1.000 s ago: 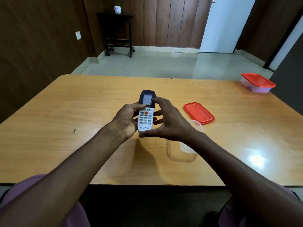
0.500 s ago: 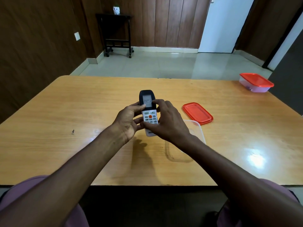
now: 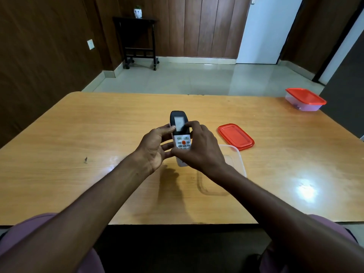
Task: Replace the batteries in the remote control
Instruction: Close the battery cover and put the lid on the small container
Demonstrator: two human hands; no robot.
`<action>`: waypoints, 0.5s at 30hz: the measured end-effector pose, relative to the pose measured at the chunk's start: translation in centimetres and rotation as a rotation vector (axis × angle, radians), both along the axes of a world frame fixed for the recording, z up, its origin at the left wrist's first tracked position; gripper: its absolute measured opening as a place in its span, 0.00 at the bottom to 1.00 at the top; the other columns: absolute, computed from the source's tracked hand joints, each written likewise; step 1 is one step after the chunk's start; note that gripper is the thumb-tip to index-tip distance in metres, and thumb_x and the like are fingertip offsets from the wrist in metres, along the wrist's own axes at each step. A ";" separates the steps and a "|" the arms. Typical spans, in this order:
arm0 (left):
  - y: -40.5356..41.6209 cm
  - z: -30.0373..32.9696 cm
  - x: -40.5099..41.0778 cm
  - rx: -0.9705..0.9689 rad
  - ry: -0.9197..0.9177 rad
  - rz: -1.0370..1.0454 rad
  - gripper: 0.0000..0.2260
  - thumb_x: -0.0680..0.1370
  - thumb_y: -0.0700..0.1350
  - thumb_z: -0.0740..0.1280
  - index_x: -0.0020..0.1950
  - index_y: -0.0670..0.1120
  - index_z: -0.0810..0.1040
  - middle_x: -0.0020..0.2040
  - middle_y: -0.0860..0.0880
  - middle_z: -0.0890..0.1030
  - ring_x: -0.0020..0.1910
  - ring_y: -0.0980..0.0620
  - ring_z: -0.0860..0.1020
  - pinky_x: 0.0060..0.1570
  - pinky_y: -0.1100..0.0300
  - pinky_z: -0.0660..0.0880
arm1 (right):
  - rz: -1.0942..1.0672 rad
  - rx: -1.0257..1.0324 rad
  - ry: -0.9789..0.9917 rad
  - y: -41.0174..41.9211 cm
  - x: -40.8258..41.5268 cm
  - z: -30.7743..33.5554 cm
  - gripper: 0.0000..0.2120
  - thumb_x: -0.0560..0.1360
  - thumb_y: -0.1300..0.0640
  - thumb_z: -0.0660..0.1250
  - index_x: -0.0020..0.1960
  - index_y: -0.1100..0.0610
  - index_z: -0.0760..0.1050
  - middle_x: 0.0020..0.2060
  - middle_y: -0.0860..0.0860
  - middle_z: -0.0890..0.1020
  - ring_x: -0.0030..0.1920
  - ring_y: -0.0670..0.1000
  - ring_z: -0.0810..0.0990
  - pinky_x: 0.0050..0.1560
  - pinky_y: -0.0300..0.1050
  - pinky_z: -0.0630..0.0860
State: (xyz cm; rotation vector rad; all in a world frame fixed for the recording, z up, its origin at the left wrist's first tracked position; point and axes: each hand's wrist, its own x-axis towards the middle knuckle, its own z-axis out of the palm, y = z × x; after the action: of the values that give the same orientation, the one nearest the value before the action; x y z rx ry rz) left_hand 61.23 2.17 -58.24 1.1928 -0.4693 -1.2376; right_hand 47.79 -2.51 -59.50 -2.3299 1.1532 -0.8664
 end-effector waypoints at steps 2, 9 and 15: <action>-0.1 0.1 0.1 0.020 -0.049 -0.007 0.11 0.79 0.45 0.67 0.60 0.44 0.82 0.47 0.46 0.85 0.39 0.48 0.85 0.36 0.56 0.81 | -0.031 0.040 -0.028 -0.2 0.0 0.2 0.33 0.65 0.44 0.75 0.66 0.52 0.71 0.54 0.51 0.79 0.51 0.51 0.79 0.47 0.48 0.78; -0.6 -1.4 0.7 0.200 -0.862 -0.033 0.09 0.78 0.47 0.69 0.58 0.53 0.83 0.60 0.47 0.83 0.58 0.46 0.80 0.57 0.54 0.77 | -0.229 0.100 -0.014 -4.6 0.0 1.1 0.29 0.64 0.42 0.74 0.62 0.52 0.76 0.52 0.52 0.83 0.50 0.53 0.81 0.41 0.45 0.72; -0.7 -2.0 0.2 0.285 -1.372 -0.244 0.18 0.77 0.49 0.70 0.67 0.50 0.79 0.68 0.48 0.75 0.65 0.47 0.74 0.58 0.55 0.73 | -0.337 0.169 0.191 -9.7 0.3 0.3 0.28 0.66 0.41 0.75 0.59 0.56 0.78 0.51 0.54 0.84 0.47 0.55 0.82 0.38 0.44 0.71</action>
State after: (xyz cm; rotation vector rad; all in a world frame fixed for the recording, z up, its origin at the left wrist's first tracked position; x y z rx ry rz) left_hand 61.45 1.44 -60.21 2.1969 -1.4907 -0.4940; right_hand 48.13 -12.22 -59.18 -2.1500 1.6654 -0.6317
